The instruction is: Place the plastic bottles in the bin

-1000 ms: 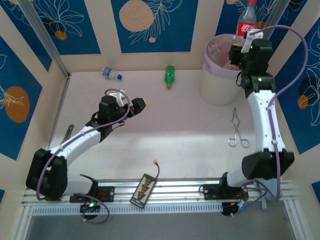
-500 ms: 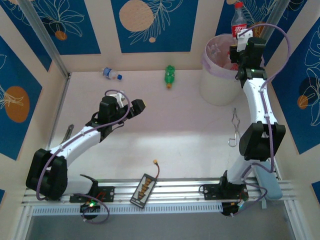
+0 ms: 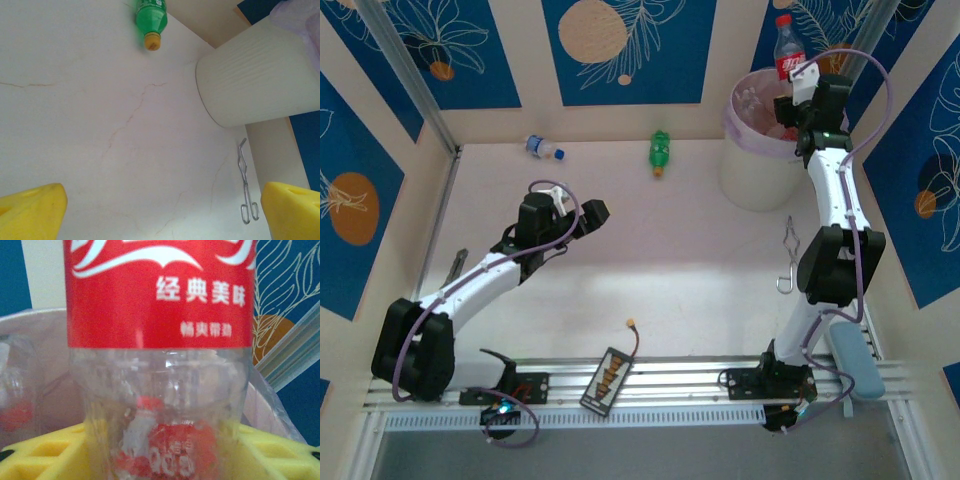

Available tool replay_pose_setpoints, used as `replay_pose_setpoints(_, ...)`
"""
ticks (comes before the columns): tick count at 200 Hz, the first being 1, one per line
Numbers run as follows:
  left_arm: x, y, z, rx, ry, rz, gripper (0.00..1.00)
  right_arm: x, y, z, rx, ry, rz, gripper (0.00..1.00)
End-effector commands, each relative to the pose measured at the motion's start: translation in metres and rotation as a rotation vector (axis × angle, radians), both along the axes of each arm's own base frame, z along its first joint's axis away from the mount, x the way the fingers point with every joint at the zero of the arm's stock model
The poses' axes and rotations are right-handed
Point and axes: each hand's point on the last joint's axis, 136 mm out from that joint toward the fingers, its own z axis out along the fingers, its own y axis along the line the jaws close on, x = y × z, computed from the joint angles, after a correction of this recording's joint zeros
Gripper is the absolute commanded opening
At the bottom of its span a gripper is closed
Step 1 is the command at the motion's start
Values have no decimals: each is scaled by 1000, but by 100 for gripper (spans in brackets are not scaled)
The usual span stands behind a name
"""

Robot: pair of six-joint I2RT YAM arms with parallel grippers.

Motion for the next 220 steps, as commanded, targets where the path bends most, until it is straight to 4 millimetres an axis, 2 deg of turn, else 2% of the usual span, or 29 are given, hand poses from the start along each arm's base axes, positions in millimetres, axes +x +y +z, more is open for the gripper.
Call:
replay_pose_setpoints(1, 7, 7, 9, 32, -24, 29, 99, 2, 2, 5, 2, -4, 25, 67)
replay_pose_setpoints(31, 7, 8, 8, 36, -25, 30, 99, 0, 0, 6, 8, -1, 13, 76)
replay_pose_setpoints(50, 7, 9, 8, 38, -26, 32, 99, -4, 1, 14, 18, -6, 12, 79)
replay_pose_setpoints(85, 8, 8, 6, 32, -20, 32, 99, -15, 3, 36, 64, -35, 2, 79)
replay_pose_setpoints(108, 8, 7, 4, 26, -18, 28, 99, -19, 2, 45, 102, -52, -3, 72)
replay_pose_setpoints(137, 8, 6, 5, 22, -21, 27, 99, -8, -3, 34, 149, -16, -9, 63)
replay_pose_setpoints(164, 6, 9, 3, 27, -18, 34, 99, 1, -7, 17, 175, 17, -21, 59)
replay_pose_setpoints(199, 5, 12, 1, 35, -16, 39, 99, -3, -9, -3, 217, 51, -28, 57)
replay_pose_setpoints(220, 7, 11, 3, 31, -20, 37, 99, -5, -8, -7, 223, 58, -26, 57)
